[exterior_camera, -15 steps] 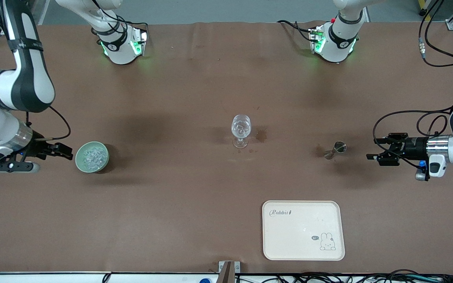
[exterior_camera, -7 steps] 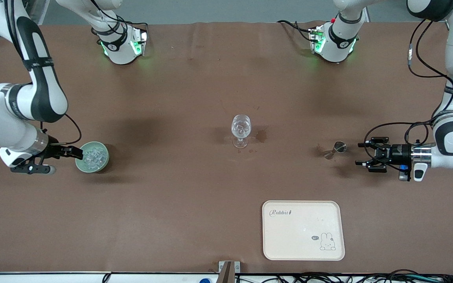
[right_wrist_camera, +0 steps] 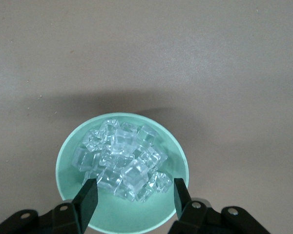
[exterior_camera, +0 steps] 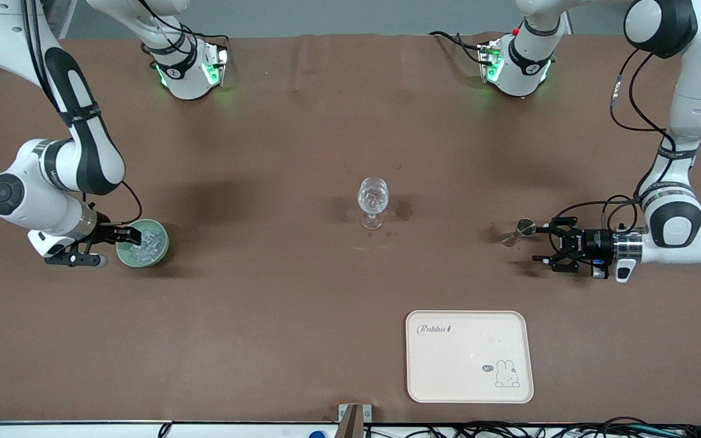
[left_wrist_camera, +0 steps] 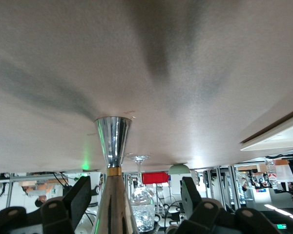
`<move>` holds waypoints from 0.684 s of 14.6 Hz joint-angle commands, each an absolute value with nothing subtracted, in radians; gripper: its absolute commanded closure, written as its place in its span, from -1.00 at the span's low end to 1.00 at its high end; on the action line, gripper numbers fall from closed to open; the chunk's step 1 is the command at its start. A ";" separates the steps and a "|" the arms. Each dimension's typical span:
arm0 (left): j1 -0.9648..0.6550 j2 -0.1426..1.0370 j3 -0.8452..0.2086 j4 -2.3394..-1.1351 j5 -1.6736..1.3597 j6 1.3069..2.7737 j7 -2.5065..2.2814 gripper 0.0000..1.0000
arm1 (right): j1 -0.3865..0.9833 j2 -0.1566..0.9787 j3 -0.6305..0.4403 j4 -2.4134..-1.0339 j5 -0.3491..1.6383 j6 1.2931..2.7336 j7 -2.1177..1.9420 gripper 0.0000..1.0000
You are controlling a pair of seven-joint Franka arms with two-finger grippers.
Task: Pour wine and add ice with both arms
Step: 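Grasp an ice cube with the right gripper while the left gripper grasps the jigger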
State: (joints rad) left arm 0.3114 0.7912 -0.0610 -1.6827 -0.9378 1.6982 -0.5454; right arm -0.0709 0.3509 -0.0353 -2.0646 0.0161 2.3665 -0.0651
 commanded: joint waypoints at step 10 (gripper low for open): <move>0.305 0.808 -0.089 -1.732 -0.968 1.687 -0.516 -0.39 | -0.098 0.406 -0.026 -2.072 0.100 2.428 -0.060 -0.29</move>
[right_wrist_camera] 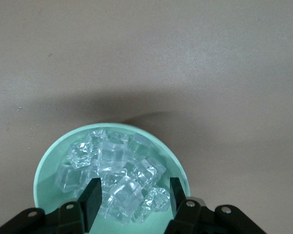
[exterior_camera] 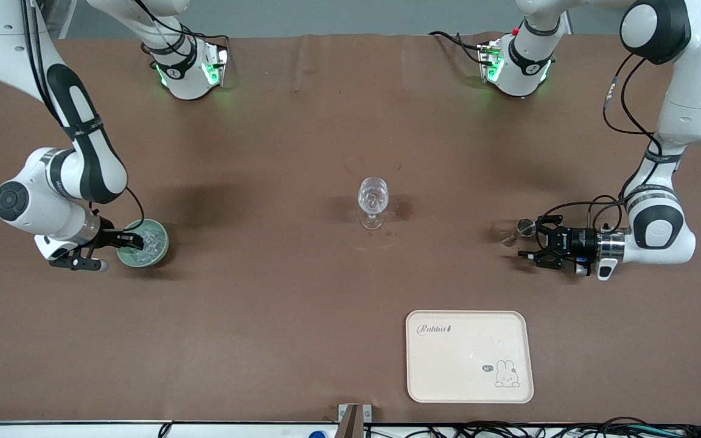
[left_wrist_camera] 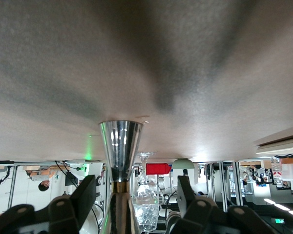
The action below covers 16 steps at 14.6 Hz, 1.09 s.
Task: Pour wine and add ice with both arms
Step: 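Grasp an ice cube with the right gripper while the left gripper grasps the jigger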
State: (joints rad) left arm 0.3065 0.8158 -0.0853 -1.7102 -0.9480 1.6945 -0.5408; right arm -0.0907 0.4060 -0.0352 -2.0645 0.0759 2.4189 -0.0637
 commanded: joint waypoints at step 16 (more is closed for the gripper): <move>0.305 0.799 -0.120 -1.732 -0.965 1.683 -0.526 0.98 | -0.095 0.413 -0.026 -2.074 0.100 2.402 -0.052 0.82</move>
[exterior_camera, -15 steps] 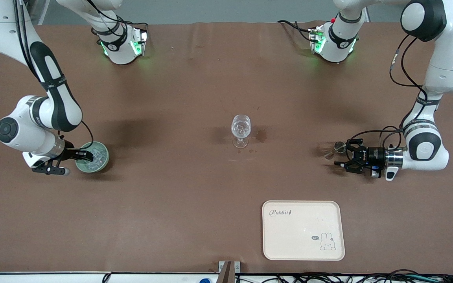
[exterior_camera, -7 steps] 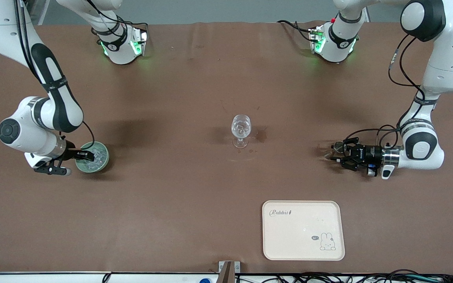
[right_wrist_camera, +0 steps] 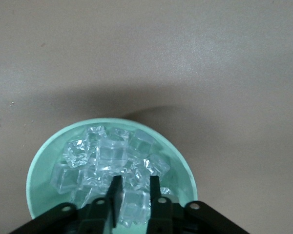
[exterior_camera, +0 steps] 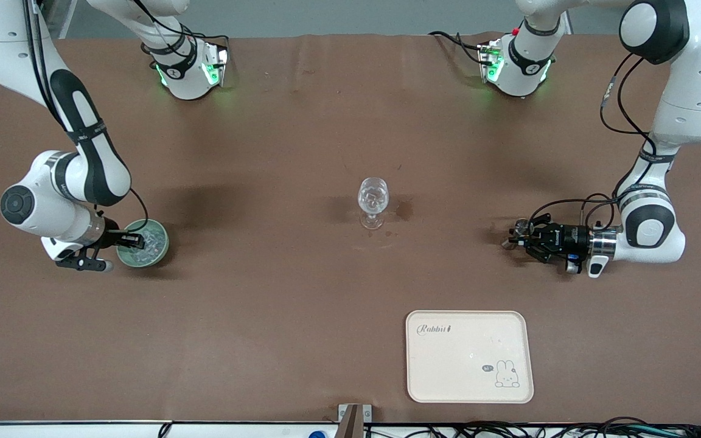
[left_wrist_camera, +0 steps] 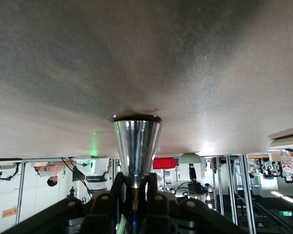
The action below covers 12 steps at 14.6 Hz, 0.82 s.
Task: Pour wine and add ice with both arms
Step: 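Grasp an ice cube with the right gripper while the left gripper grasps the jigger, then carry the jigger to the glass with the left gripper while the right gripper lifts ice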
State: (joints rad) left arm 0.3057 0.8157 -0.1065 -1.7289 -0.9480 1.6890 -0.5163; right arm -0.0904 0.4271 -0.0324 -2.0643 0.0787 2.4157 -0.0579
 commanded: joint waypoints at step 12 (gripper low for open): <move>0.117 0.520 -0.193 -1.692 -0.953 1.695 -0.868 0.99 | -0.089 0.307 -0.026 -1.671 0.081 1.803 -0.029 0.94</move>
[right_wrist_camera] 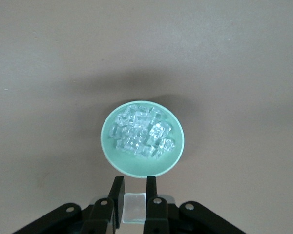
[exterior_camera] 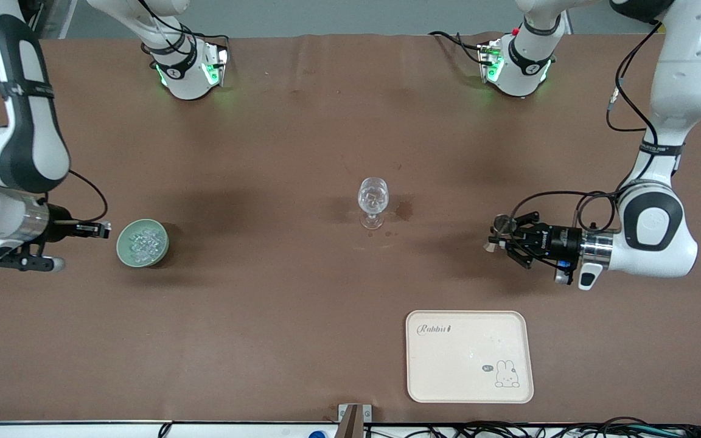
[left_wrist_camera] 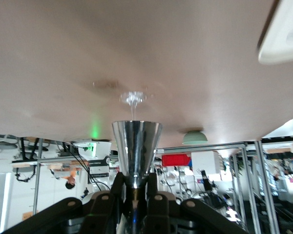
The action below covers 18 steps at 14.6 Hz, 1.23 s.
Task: Pour wine and add ice with both arms
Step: 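Carry the jigger to the glass with the left gripper while the right gripper lifts ice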
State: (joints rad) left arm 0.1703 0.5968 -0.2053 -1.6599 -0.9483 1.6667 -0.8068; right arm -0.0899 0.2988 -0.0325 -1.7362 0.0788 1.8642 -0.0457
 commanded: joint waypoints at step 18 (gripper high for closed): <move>-0.262 0.442 -0.195 -1.697 -0.720 1.940 -1.417 0.99 | 0.037 0.001 -0.017 -1.603 -0.057 1.743 -0.037 0.94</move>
